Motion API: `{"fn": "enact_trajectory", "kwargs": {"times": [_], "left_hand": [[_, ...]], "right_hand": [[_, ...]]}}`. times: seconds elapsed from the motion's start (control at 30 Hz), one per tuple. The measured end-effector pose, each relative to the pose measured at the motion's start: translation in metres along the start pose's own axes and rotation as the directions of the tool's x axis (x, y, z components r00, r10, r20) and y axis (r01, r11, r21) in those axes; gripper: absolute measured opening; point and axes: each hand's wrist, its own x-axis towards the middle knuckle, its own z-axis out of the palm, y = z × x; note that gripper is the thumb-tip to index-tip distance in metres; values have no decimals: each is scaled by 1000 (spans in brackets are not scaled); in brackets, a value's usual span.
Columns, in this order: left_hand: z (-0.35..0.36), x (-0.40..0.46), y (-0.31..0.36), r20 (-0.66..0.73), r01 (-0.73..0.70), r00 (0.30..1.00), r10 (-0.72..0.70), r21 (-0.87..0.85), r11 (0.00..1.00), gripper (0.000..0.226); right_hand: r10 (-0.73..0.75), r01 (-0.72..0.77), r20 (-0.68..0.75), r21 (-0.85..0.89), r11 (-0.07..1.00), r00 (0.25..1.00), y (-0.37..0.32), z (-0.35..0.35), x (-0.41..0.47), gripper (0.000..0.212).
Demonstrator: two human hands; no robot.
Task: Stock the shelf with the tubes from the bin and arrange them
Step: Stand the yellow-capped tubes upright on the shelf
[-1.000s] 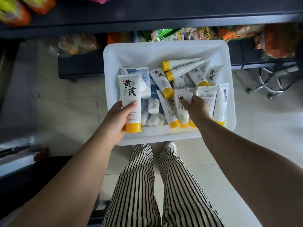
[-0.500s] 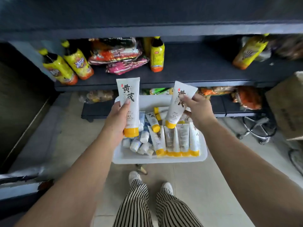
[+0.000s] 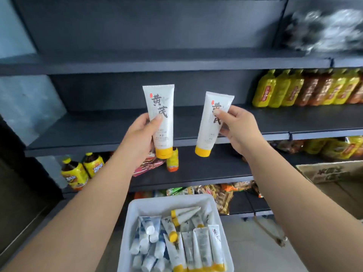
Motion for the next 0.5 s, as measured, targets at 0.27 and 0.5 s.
{"fn": "enact_trajectory", "kwargs": {"times": [0.27, 0.5], "left_hand": [[35, 32, 68, 113, -133, 983, 144, -100, 986, 15], [77, 58, 82, 37, -187, 981, 190, -73, 980, 14]], "right_hand": [[-156, 161, -85, 51, 986, 984, -79, -11, 28, 17], [-178, 188, -94, 111, 976, 980, -92, -42, 68, 16]]}}
